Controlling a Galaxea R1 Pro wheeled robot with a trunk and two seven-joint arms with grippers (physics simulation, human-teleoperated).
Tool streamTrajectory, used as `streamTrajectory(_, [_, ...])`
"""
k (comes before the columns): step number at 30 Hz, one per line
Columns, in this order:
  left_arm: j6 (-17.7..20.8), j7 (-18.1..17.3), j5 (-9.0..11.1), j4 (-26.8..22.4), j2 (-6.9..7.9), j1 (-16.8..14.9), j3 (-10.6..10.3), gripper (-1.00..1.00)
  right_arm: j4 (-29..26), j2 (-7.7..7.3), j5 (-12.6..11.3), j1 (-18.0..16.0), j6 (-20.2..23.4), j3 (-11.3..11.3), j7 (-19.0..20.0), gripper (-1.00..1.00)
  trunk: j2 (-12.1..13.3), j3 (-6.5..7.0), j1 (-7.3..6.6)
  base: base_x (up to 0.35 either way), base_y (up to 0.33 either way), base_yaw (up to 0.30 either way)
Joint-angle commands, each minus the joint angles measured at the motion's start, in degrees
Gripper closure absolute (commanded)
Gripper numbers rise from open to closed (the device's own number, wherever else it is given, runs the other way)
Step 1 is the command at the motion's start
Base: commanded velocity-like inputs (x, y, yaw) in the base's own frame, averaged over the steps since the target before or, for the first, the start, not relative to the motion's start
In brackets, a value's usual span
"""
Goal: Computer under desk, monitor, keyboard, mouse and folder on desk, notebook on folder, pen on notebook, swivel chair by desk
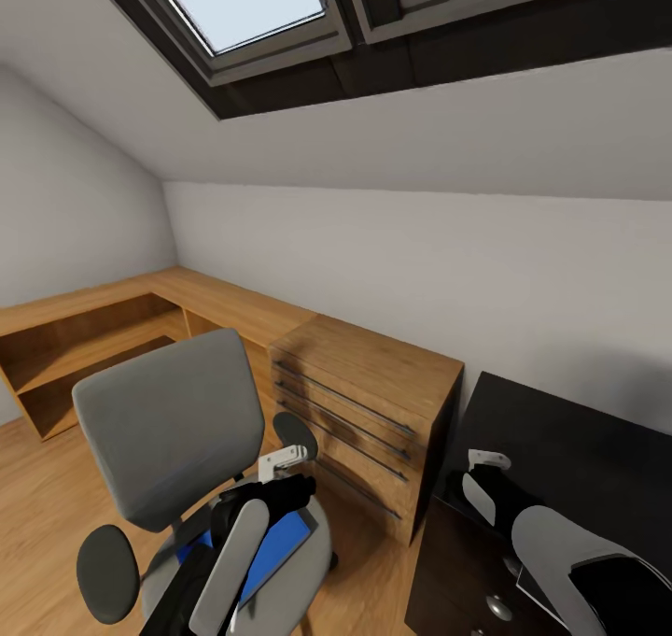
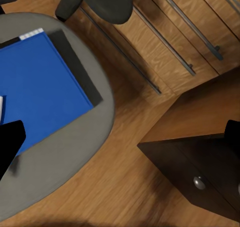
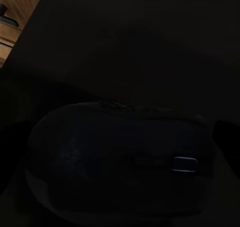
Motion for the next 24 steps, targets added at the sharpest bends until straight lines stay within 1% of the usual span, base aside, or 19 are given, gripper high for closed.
streamTrajectory(1, [0.1,0.6,0.6,-0.1,0.00,-0.1,0.0,-1.00,0.6,-0.06,-0.5,0.0,0.6,0.5,-0.4,1.00,0.0,-0.08,0.01,0.000,0.000,0.000])
streamTrajectory(11, [0.0,0.5,0.5,-0.1,0.00,-0.1,-0.1,-1.00,0.5,0.02,-0.5,0.0,0.5,0.6,-0.4,1.00,0.0,-0.08,0.01,0.000,0.000,0.000])
streamTrajectory(20, [-0.1,0.5,0.3,-0.1,0.09,-0.1,0.0,-1.00,0.4,0.02,-0.5,0.0,0.5,0.6,-0.3,1.00,3.6,1.53,-1.97,0.000,0.000,0.000])
streamTrajectory(24, [-0.4,0.5,0.3,-0.3,0.35,0.0,0.1,-1.00,0.2,0.03,-0.5,0.0,0.2,0.6,-0.3,1.00,5.2,2.25,-2.85,0.000,0.000,0.000])
